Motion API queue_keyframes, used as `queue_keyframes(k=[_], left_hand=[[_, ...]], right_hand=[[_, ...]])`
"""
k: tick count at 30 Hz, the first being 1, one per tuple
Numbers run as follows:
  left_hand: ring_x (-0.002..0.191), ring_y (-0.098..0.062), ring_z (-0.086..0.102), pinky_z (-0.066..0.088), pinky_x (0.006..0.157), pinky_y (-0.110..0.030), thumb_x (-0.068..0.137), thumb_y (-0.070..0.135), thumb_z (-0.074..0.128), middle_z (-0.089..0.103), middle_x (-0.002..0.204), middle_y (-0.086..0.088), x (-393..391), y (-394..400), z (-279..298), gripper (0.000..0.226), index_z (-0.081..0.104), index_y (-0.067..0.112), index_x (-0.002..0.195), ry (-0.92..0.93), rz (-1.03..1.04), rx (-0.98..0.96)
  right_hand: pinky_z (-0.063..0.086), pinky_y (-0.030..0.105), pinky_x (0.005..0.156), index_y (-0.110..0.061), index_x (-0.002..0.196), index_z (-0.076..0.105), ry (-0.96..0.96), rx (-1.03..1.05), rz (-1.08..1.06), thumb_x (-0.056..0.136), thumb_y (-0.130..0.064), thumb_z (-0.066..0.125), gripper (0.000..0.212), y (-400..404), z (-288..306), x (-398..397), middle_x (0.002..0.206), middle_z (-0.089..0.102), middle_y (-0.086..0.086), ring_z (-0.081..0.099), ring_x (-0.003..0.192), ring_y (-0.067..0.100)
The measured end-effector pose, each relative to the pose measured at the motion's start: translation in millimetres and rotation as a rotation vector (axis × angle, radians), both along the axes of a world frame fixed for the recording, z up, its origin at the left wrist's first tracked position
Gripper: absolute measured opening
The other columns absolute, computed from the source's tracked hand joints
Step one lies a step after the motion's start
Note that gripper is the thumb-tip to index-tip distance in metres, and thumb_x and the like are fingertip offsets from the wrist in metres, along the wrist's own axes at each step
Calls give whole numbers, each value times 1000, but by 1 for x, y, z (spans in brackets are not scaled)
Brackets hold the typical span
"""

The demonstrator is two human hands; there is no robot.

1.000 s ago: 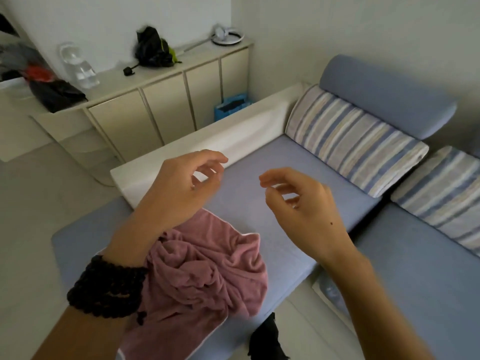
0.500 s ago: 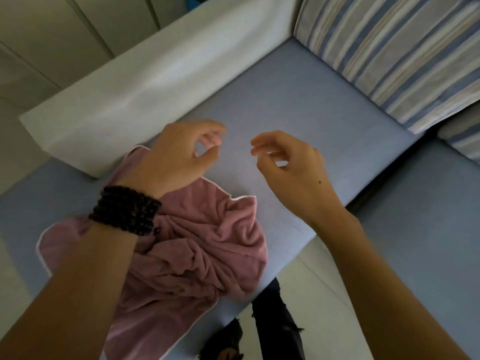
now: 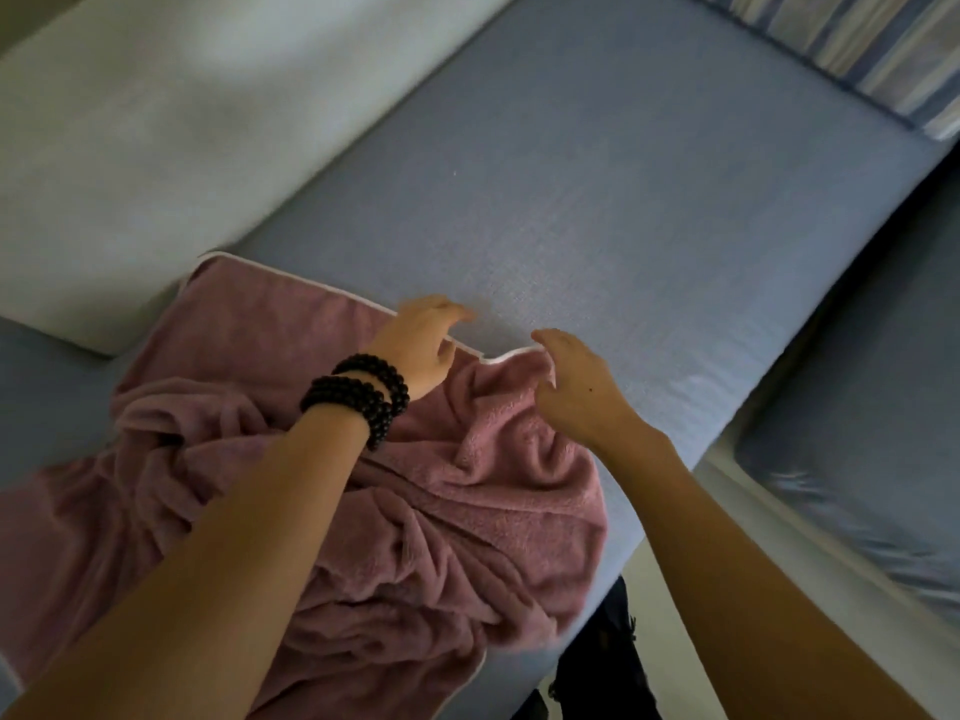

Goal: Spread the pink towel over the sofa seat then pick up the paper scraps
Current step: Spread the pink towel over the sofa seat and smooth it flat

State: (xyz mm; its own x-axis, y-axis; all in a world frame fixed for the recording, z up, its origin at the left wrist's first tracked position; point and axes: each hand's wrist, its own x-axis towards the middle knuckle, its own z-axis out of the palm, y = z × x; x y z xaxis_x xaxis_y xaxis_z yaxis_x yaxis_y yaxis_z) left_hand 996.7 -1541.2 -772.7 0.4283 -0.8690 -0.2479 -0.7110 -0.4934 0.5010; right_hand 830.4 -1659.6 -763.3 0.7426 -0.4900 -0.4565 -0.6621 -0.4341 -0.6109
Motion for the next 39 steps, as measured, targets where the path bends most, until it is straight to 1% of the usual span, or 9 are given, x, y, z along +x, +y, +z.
queue_keyframes(k=[4, 10, 12, 16, 19, 22, 28, 33, 39], left_hand=[[126, -27, 45, 40, 106, -37, 89, 1, 54, 50, 136, -11, 9, -7, -46, 47, 49, 9, 136, -96, -120, 168], [119, -29, 42, 44, 95, -43, 92, 25, 58, 46, 125, -10, 8, -14, -64, 35, 55, 18, 126, -178, -287, 371], [112, -28, 46, 46, 88, -42, 94, 24, 53, 50, 116, -9, 11, -14, -61, 22, 59, 14, 114, -185, -276, 338], [80, -29, 57, 50, 69, -45, 91, 5, 45, 59, 88, -8, 14, -35, -37, 12, 44, 16, 91, -51, -87, 126], [66, -28, 53, 45, 59, -43, 87, -5, 44, 54, 73, -8, 18, -66, -18, 19, 38, 13, 91, -77, -74, 79], [65, -26, 49, 43, 59, -44, 84, -10, 43, 48, 73, -8, 31, -94, -4, 21, 41, 8, 94, -170, -22, 23], [90, -31, 52, 48, 74, -49, 97, 17, 43, 55, 96, -13, 49, -129, -12, 15, 50, 7, 106, -297, -100, -3], [73, -21, 49, 39, 66, -32, 97, 38, 49, 49, 77, -5, 69, -115, -47, 36, 52, 10, 75, -225, -182, 252], [105, -30, 53, 50, 85, -44, 97, 19, 48, 57, 112, -14, 87, -80, -75, 22, 58, 8, 112, -245, -145, 365]], right_hand=[[28, 51, 114, -19, 150, 28, 93, 11, 93, 84, -1, 56, 74, 6, -43, 7, 147, 46, 7, 38, 138, 28], [30, 47, 94, -22, 99, 64, 368, -358, 279, 81, -40, 64, 26, 7, -53, 11, 103, 55, 2, 46, 112, 25], [33, 44, 94, -22, 89, 69, 262, -373, 246, 79, -45, 68, 26, 5, -47, 2, 101, 52, 0, 43, 106, 22], [51, 39, 80, 0, 64, 61, -315, -39, 180, 73, 0, 66, 11, -8, -27, -15, 82, 65, 9, 61, 85, 24], [49, 14, 74, -3, 65, 63, -426, 20, 83, 76, 0, 66, 12, -22, -13, -10, 68, 66, 0, 63, 74, 4], [37, 15, 51, -17, 67, 50, -286, -14, 48, 85, -21, 67, 25, -52, -4, -7, 57, 49, -8, 46, 52, 6], [52, 34, 63, -23, 91, 62, -141, -115, -149, 92, -28, 63, 6, -110, -2, -34, 76, 67, 2, 62, 70, 18], [43, 29, 58, -23, 76, 64, 172, -316, -239, 93, -22, 51, 22, -147, -4, -45, 76, 63, 0, 59, 67, 19], [48, 32, 72, -19, 93, 68, 523, -258, -251, 85, -13, 55, 16, -135, -32, -26, 91, 64, 6, 63, 86, 27]])
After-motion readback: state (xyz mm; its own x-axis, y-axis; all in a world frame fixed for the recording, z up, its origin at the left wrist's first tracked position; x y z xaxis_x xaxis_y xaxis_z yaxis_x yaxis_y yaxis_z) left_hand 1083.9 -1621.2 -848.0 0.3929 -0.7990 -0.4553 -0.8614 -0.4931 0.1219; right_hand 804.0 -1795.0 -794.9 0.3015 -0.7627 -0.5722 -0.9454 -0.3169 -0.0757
